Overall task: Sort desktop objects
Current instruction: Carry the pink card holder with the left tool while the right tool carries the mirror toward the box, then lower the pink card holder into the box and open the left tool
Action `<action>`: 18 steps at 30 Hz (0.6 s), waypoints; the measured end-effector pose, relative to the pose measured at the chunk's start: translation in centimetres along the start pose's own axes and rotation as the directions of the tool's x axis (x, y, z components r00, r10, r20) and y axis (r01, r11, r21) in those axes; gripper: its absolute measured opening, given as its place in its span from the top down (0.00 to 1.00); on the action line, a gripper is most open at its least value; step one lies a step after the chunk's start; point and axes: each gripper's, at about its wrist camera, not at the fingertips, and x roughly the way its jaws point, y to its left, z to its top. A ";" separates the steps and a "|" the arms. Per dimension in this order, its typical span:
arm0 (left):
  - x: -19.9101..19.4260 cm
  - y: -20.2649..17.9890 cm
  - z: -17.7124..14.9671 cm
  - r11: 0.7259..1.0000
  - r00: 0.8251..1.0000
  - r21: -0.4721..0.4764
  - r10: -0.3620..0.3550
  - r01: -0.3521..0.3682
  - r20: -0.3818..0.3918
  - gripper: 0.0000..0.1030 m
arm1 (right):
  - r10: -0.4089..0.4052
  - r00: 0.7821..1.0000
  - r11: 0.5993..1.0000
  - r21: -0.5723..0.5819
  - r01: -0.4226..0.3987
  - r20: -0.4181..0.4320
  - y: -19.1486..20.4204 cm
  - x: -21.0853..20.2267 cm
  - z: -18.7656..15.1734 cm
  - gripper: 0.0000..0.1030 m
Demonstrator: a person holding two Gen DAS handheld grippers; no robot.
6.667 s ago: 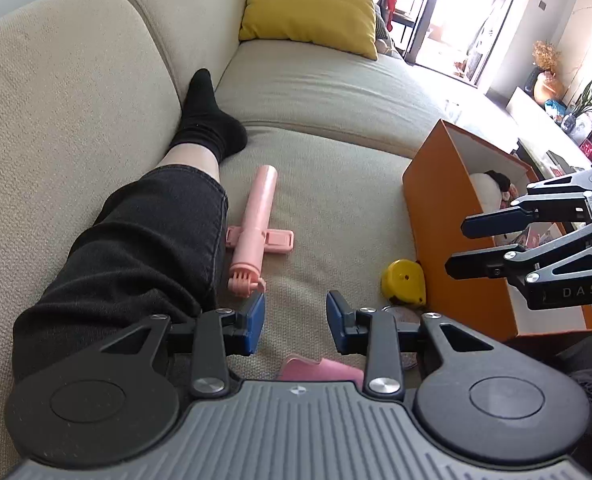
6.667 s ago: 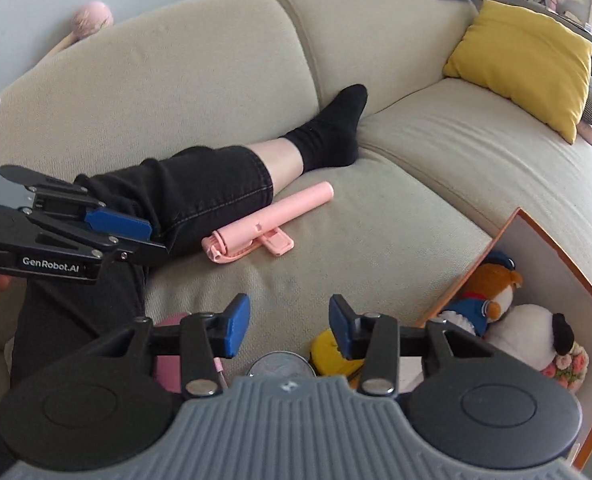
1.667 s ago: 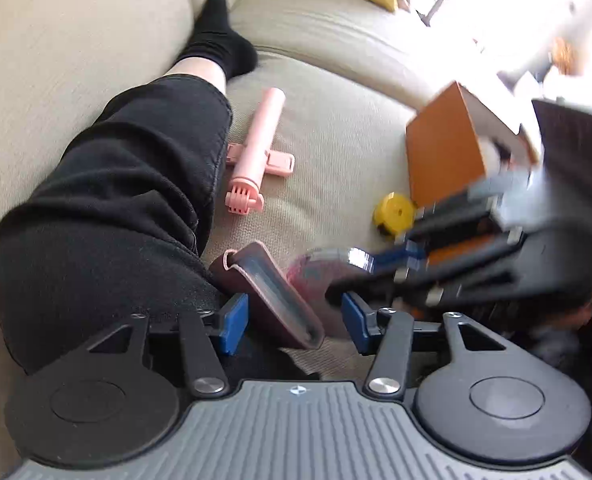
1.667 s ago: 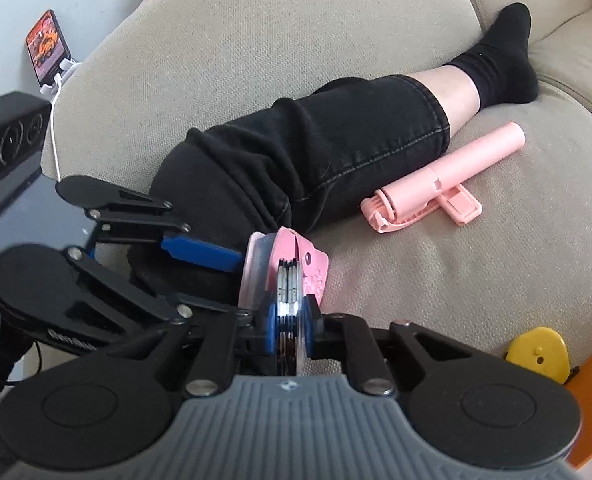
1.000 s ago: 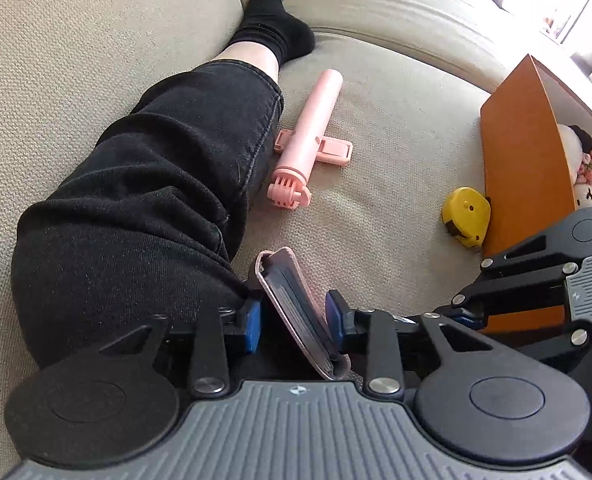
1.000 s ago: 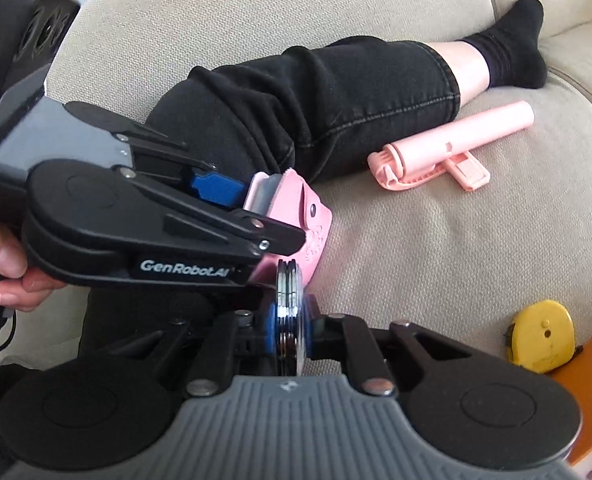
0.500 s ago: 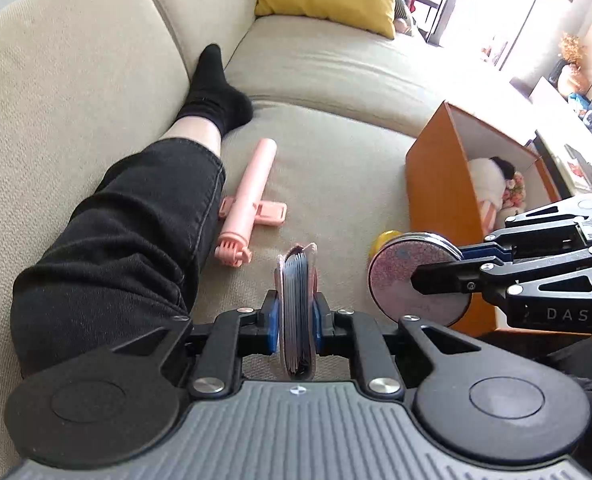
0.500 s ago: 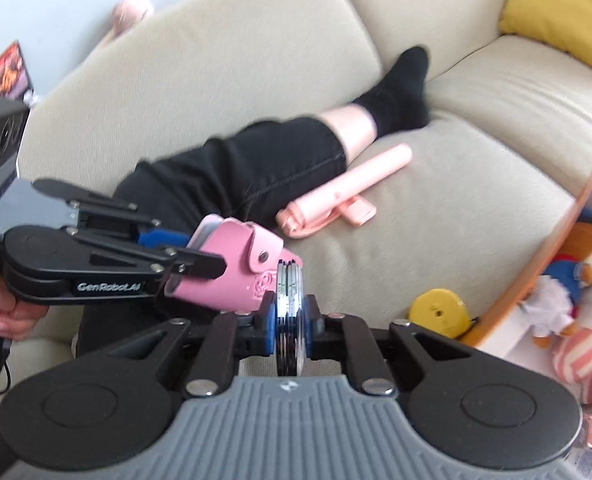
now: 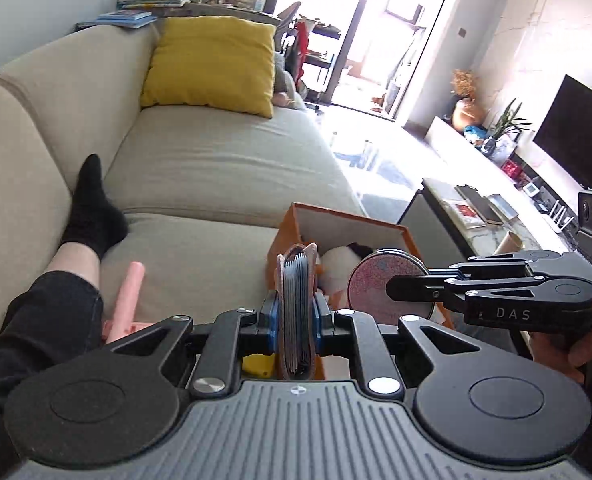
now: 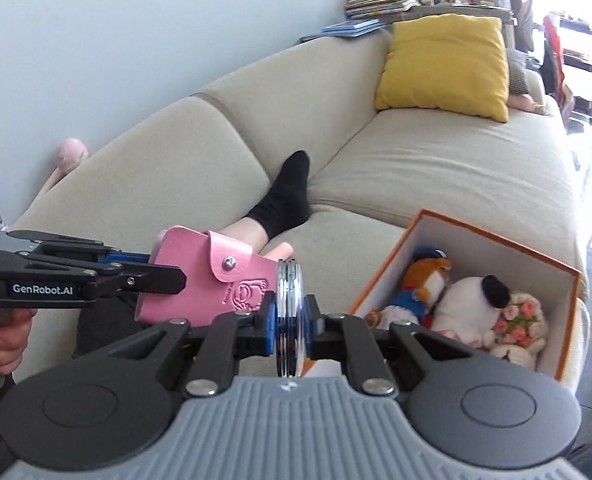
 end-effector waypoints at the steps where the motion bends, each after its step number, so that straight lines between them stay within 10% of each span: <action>1: 0.5 -0.5 0.2 1.000 1.000 0.009 -0.018 0.018 0.001 0.83 | -0.026 1.000 1.000 0.013 0.026 0.005 -0.6 -0.6 -0.2 0.87; 9: 5.8 -4.4 0.4 0.986 0.983 0.058 -0.150 0.157 -0.104 0.83 | -0.183 0.981 0.970 0.148 0.191 -0.063 -6.4 -3.1 -3.3 0.87; 18: 14.8 -5.5 -0.9 0.993 0.942 0.035 -0.099 0.116 -0.320 0.83 | -0.095 0.975 0.963 0.230 0.140 -0.199 -8.6 0.1 -6.9 0.87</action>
